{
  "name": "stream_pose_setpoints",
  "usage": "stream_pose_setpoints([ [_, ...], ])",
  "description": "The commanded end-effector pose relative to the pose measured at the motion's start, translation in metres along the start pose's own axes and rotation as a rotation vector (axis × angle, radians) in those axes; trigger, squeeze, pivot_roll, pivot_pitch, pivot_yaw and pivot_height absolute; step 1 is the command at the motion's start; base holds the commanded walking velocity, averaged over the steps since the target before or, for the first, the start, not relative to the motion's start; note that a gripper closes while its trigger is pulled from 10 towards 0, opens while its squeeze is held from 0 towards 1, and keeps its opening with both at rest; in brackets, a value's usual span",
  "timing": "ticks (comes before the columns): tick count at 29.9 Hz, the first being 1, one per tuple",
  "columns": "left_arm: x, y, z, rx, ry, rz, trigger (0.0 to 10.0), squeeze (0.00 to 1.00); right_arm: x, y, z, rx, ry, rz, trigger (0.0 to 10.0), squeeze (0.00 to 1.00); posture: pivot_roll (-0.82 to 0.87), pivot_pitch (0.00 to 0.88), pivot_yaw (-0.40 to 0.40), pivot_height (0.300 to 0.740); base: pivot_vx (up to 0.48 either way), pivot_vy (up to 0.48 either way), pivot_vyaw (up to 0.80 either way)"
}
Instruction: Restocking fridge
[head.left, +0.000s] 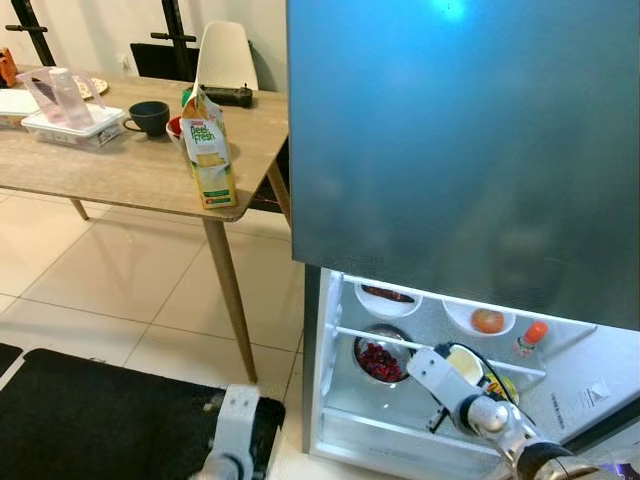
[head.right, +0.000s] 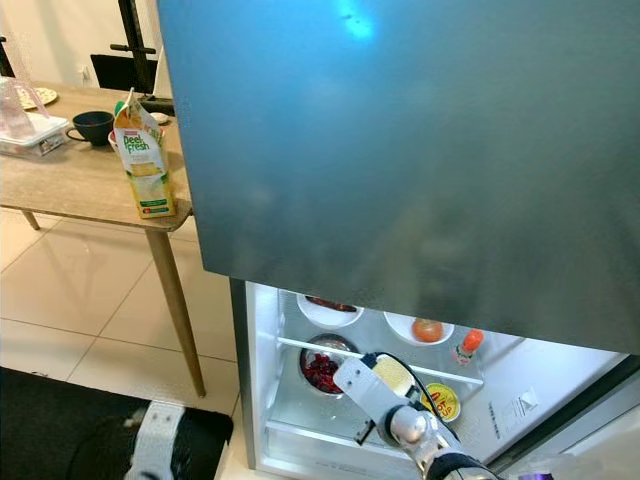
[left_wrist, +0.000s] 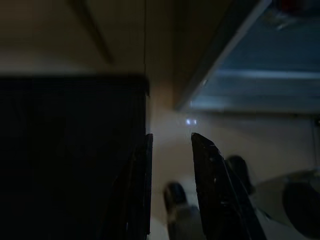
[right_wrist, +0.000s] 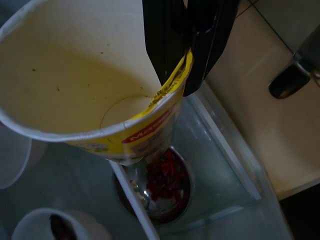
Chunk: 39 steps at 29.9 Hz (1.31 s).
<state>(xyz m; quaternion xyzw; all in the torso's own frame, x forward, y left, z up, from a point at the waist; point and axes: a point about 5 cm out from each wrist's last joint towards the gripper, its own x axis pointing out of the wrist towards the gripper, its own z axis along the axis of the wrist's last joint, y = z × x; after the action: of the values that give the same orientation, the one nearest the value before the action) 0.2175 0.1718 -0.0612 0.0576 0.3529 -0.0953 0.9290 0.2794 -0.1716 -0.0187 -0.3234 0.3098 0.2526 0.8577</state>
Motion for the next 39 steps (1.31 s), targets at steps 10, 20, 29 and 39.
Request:
stream_pose_setpoints([
  [10, 0.008, -0.009, 0.038, 0.163, -0.157, -0.07, 10.0, 0.0, 0.004, -0.015, 0.015, -0.005, 0.043, -0.054, 10.0, 0.0, -0.07, 0.0, -0.066, 0.73, 0.0, 0.0, 0.0],
  [20, 0.005, -0.015, 0.05, 0.226, -0.283, -0.094, 10.0, 0.0, 0.004, -0.025, 0.022, -0.022, 0.056, -0.074, 10.0, 0.0, -0.07, 0.041, -0.054, 0.68, 0.0, 0.0, 0.0],
  [29, 0.005, -0.022, 0.046, 0.247, -0.274, -0.116, 10.0, 0.0, 0.002, -0.026, 0.015, 0.023, 0.075, -0.097, 10.0, 0.0, -0.1, 0.056, -0.027, 0.655, 0.0, 0.0, 0.0],
  [39, 0.002, -0.033, 0.027, 0.282, -0.218, -0.158, 10.0, 0.0, 0.002, -0.022, 0.014, 0.015, 0.061, -0.083, 10.0, 0.0, -0.09, 0.064, -0.026, 0.645, 0.0, 0.0, 0.0],
])
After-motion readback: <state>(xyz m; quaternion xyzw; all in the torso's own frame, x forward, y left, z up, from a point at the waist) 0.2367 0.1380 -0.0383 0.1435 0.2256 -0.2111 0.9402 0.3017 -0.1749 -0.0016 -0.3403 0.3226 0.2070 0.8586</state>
